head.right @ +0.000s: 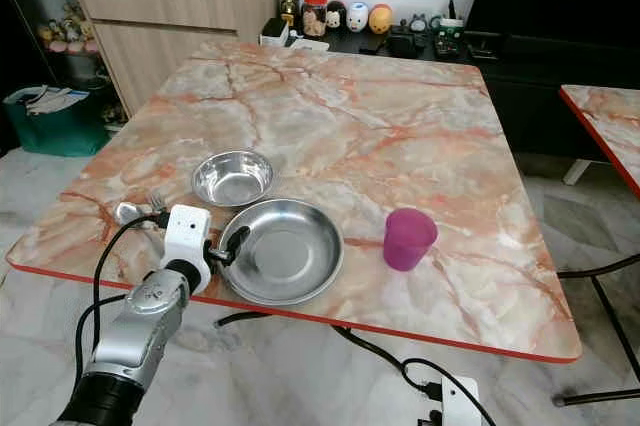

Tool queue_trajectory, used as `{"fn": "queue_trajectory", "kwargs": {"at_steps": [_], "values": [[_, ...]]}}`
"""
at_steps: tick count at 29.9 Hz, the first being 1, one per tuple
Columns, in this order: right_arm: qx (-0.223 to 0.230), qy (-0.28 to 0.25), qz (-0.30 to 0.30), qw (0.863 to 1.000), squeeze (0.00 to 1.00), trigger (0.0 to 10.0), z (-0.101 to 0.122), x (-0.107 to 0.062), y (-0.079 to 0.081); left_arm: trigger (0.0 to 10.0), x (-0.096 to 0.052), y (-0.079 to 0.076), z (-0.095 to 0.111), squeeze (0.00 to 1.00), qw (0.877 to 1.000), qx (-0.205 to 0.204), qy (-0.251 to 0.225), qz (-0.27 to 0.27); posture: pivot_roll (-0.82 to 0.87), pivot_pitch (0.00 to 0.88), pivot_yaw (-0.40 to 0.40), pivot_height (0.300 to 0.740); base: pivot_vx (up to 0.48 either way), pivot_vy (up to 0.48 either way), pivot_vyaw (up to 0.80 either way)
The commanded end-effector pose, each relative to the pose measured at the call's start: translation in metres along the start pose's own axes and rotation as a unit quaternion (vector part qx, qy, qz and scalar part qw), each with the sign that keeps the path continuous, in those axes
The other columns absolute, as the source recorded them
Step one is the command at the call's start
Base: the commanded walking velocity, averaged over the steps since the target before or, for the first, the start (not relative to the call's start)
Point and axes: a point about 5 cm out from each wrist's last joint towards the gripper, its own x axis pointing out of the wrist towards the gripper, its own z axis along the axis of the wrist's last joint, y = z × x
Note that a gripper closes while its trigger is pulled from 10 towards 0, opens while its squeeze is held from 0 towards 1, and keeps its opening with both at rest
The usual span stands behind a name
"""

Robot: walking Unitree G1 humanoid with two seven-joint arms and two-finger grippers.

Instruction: Setting the table

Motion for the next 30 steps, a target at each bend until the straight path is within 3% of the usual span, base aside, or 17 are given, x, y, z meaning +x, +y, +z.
{"fn": "queue_trajectory", "kwargs": {"at_steps": [1, 4, 22, 23, 24, 25, 26, 27, 30], "values": [[-0.004, 0.004, 0.0, 1.0, 0.0, 10.0, 0.0, 0.0, -0.002, 10.0, 0.003, 0.003, 0.001, 0.0, 0.999, -0.029, 0.008, 0.011, 0.13, 0.0, -0.047, 0.74, 0.0, 0.0, 0.0], [-0.005, 0.005, 0.0, 1.0, 0.0, 10.0, 0.0, 0.0, -0.001, 10.0, 0.004, 0.003, 0.0, 0.0, 0.999, -0.038, 0.013, 0.007, 0.13, 0.0, -0.048, 0.74, 0.0, 0.0, 0.0], [-0.007, 0.004, 0.002, 1.0, 0.0, 10.0, 0.0, 0.0, -0.001, 10.0, 0.005, -0.006, -0.018, 0.0, 0.996, 0.011, 0.081, -0.029, 0.13, 0.0, -0.047, 0.74, 0.0, 0.0, 0.0], [-0.007, 0.004, 0.002, 1.0, 0.0, 10.0, 0.001, 0.0, -0.001, 9.1, 0.005, -0.006, -0.018, 0.0, 0.996, 0.011, 0.081, -0.029, 0.13, 0.0, -0.047, 0.74, 0.0, 0.0, 0.0], [-0.007, 0.004, 0.002, 1.0, 0.0, 10.0, 0.001, 0.0, -0.001, 4.3, 0.005, -0.006, -0.017, 0.0, 0.996, 0.011, 0.081, -0.028, 0.13, 0.0, -0.047, 0.74, 0.0, 0.0, 0.0], [-0.007, 0.004, 0.002, 1.0, 0.0, 10.0, 0.001, 0.0, -0.001, 4.3, 0.005, -0.006, -0.017, 0.0, 0.996, 0.011, 0.081, -0.028, 0.13, 0.0, -0.047, 0.74, 0.0, 0.0, 0.0], [-0.007, 0.004, 0.002, 1.0, 0.0, 10.0, 0.001, 0.0, -0.001, 0.5, 0.005, -0.006, -0.017, 0.0, 0.996, 0.012, 0.081, -0.027, 0.13, 0.0, -0.047, 0.74, 0.0, 0.0, 0.0], [-0.007, 0.004, 0.002, 1.0, 0.0, 10.0, 0.001, 0.0, -0.001, 0.0, 0.005, -0.005, -0.017, 0.0, 0.996, 0.012, 0.081, -0.028, 0.13, 0.0, -0.046, 0.74, 0.0, 0.0, 0.0], [-0.007, 0.004, 0.002, 1.0, 0.0, 10.0, 0.001, 0.0, -0.001, 0.0, 0.005, -0.005, -0.017, 0.0, 0.996, 0.017, 0.083, -0.03, 0.13, 0.0, -0.048, 0.74, 0.0, 0.0, 0.0]]}}
